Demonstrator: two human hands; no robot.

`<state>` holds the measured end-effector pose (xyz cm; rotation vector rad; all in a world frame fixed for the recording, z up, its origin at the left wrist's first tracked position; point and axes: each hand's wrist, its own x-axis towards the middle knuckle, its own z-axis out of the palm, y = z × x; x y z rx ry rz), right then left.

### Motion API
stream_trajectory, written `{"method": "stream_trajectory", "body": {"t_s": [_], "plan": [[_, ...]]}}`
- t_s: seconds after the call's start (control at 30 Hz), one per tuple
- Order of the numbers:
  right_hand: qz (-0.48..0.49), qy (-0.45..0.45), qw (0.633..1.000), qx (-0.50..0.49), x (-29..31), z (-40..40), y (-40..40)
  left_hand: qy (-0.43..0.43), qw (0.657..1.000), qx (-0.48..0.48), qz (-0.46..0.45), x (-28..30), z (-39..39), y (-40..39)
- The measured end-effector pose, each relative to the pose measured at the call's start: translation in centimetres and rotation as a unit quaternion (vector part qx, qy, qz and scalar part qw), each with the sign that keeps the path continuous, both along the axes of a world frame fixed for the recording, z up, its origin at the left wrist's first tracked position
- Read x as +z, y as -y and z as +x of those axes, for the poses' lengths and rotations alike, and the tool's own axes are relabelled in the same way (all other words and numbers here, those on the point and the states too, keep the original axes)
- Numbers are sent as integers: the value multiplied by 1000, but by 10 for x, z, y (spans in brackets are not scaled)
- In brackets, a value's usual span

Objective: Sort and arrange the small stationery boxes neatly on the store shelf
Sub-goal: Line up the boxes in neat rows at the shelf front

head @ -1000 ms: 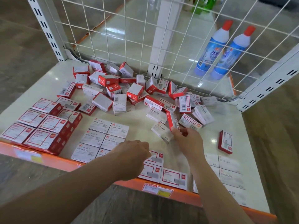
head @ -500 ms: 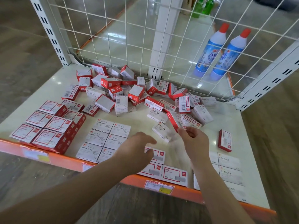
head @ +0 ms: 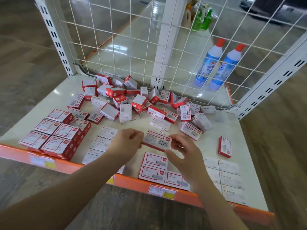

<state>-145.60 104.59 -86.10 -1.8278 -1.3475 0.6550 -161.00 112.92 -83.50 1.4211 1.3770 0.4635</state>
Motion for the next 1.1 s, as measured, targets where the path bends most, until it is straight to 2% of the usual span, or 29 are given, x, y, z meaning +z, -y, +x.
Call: {"method": "stream_trajectory", "body": {"t_s": [0.2, 0.33, 0.5, 0.67, 0.87, 0.97, 1.1], "plan": [[-11, -41, 999, 1, 3, -1, 4, 23, 998, -16, -56, 6, -3, 4], [-19, -25, 999, 9, 5, 0, 5, 27, 996, -22, -76, 11, -4, 6], [-43, -82, 996, -3, 13, 2, 5, 8, 997, -48, -60, 14, -9, 7], [-72, -76, 994, 17, 18, -4, 4, 4, 995, -87, -49, 19, -10, 10], [-46, -5, 999, -11, 18, -7, 5, 5, 997, -61, -49, 20, -9, 10], [-46, 52, 998, -3, 19, -12, 7, 11, 994, -21, -110, 17, -8, 9], [-57, 113, 992, 24, 25, -19, 10, 64, 983, 55, -163, 16, -10, 6]]}}
